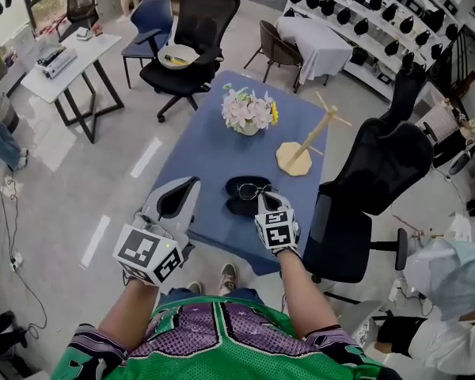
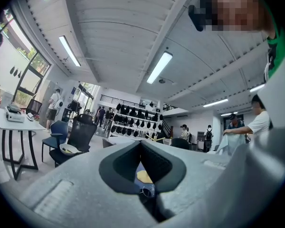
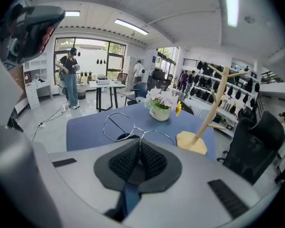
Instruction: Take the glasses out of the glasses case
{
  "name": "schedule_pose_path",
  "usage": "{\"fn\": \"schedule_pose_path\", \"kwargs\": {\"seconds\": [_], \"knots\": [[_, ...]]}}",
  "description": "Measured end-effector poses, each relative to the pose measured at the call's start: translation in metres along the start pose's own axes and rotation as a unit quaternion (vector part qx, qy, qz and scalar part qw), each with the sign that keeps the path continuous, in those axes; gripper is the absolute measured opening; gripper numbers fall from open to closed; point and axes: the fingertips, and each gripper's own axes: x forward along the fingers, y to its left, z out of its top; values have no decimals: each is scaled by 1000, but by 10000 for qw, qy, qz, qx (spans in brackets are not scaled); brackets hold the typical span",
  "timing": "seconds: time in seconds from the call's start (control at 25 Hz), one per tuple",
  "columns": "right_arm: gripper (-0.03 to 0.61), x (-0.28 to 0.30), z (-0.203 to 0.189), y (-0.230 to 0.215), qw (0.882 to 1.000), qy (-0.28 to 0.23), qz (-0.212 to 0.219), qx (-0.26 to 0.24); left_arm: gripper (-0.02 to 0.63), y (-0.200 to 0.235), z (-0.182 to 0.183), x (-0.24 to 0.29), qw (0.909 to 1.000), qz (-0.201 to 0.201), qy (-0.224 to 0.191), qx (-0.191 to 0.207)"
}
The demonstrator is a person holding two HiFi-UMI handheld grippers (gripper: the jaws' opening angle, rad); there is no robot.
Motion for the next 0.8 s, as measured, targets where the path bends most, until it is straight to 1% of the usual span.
{"fn": "schedule_pose_path", "kwargs": {"seconds": [0.24, 0.48, 0.64, 0.8], "knots": [[8, -22, 18, 5, 9994, -232, -260, 69, 15, -1, 2, -11, 9998, -208, -40, 6], [8, -51, 33, 11, 9966, -542, -546, 289, 15, -2, 7, -24, 9991, -421, -22, 83], [8, -75, 39, 14, 9931, -794, -721, 468, 15, -5, 9, -29, 9983, -583, -53, 86], [6, -103, 41, 13, 9867, -1116, -896, 776, 15, -13, 7, -32, 9970, -758, -68, 112]]}}
